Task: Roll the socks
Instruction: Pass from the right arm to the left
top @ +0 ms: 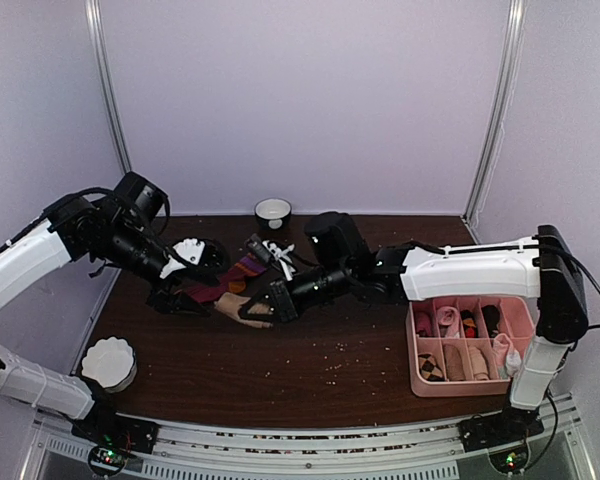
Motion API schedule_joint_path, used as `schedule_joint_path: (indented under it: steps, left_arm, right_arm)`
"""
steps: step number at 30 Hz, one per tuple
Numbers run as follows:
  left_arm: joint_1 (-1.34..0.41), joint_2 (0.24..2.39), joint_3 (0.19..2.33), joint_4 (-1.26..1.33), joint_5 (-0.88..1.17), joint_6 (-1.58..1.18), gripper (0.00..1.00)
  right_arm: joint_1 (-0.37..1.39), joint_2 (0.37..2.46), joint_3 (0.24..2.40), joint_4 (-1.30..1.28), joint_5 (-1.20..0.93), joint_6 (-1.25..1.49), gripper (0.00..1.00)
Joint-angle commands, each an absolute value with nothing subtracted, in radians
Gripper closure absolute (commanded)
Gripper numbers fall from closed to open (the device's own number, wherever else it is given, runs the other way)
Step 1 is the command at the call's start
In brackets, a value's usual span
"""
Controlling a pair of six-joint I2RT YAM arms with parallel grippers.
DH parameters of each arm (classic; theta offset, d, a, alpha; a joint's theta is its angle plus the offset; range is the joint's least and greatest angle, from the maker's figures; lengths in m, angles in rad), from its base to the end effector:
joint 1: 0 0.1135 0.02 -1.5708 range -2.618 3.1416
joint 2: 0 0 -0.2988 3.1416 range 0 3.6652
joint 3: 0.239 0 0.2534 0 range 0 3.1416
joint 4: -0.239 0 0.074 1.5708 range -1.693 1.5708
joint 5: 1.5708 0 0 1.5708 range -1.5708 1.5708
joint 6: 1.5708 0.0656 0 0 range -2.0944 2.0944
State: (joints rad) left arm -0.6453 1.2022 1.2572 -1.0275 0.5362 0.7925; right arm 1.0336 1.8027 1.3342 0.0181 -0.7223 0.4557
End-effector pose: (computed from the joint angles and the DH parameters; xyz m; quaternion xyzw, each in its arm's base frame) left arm 0.1622 -0.1641 0.3579 0.6656 0.6420 -0.2316 0.3020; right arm 0.1912 0.4057 0.2930 -0.4058 0.7061 0.5570 0.1626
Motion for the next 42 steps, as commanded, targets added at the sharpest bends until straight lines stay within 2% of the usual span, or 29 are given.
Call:
schedule_joint_path:
  steps: [1,13,26,31,36,37,41,42]
  left_arm:
    - [-0.698,1.151,1.239,-0.984,0.491,0.827,0.41]
    - [-0.796,1.096,1.182,-0.951,0.385,0.841,0.41]
    - [-0.815,1.126,1.184,-0.896,0.312,0.871,0.47]
    - [-0.84,1.123,1.132,-0.884,0.23,0.925,0.52]
    - [-0.841,1.088,1.074,-0.86,0.162,0.957,0.53]
    - [-0.841,1.081,1.071,-0.857,0.149,0.959,0.55]
    - [-0.841,1.075,1.087,-0.847,0.113,0.94,0.8]
    - [-0.841,1.077,1.091,-0.847,0.113,0.932,0.87]
  right_arm:
    - [1.064,1.828,1.4,0.092,-0.784,0.6,1.0]
    - [1.081,1.859,1.427,0.169,-0.781,0.77,1.0]
    - [1.092,1.919,1.415,0.394,-0.834,1.004,1.0]
    - [1.092,1.942,1.412,0.501,-0.846,1.1,1.0]
    - [1.091,1.954,1.388,0.558,-0.865,1.157,1.0]
    - [1.092,1.958,1.386,0.564,-0.87,1.167,1.0]
    - [1.094,1.964,1.387,0.53,-0.864,1.165,1.0]
    - [1.092,1.96,1.388,0.505,-0.852,1.147,0.95]
